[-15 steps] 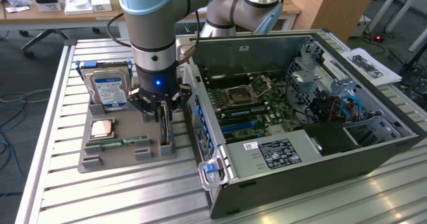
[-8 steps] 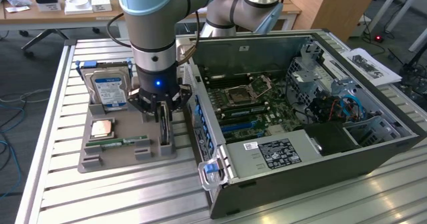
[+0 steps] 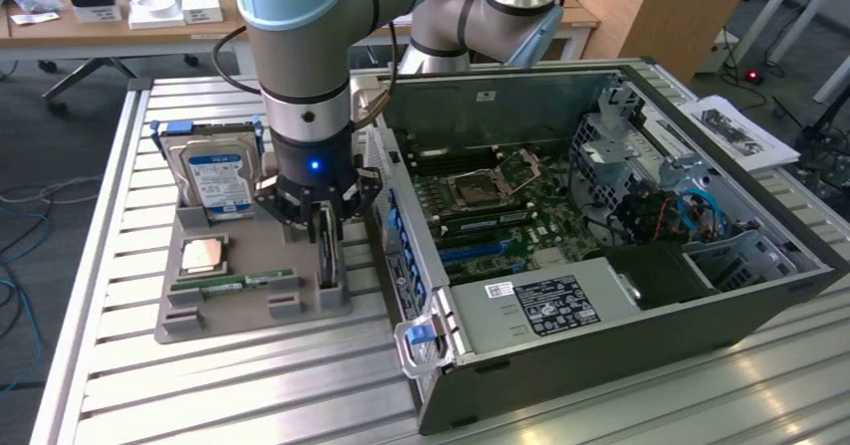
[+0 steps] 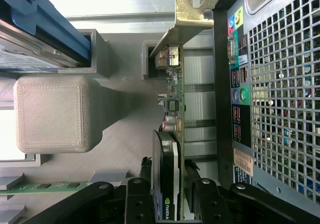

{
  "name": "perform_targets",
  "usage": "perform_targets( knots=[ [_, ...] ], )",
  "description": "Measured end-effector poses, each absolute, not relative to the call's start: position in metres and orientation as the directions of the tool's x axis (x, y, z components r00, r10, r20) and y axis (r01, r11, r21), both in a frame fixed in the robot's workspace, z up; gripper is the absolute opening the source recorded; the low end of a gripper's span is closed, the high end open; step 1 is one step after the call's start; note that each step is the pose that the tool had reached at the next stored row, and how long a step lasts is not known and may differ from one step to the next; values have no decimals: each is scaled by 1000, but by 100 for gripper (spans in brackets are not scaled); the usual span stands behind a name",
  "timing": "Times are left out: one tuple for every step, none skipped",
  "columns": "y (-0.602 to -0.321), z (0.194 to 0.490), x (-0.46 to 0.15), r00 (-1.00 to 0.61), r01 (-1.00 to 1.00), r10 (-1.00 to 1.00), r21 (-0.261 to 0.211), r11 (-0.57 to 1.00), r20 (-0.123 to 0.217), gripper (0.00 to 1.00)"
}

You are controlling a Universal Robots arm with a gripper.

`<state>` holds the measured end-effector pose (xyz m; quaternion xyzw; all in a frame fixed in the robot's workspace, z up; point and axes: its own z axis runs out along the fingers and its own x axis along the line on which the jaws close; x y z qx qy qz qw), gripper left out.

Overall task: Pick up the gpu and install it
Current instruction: 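Pick up the gpu and move the gpu toward the slot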

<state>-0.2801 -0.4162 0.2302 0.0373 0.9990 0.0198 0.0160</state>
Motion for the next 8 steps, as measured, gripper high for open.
perform_targets(
  knots=[
    [-416,230,-280,-997,74,75,41,996,-30,39],
    [-416,230,-280,-997,74,75,41,996,-30,38],
    [-416,230,-280,-997,74,75,41,996,-30,38],
    [-416,230,-280,-997,74,75,41,996,-30,31],
    [-416,230,-280,-997,74,75,41,996,-30,31],
    [-416,230,-280,-997,74,75,41,996,-30,31],
    [-416,230,-280,-997,74,75,41,996,-30,31],
    [-416,230,-280,-997,74,75,41,996,-30,31]
  ],
)
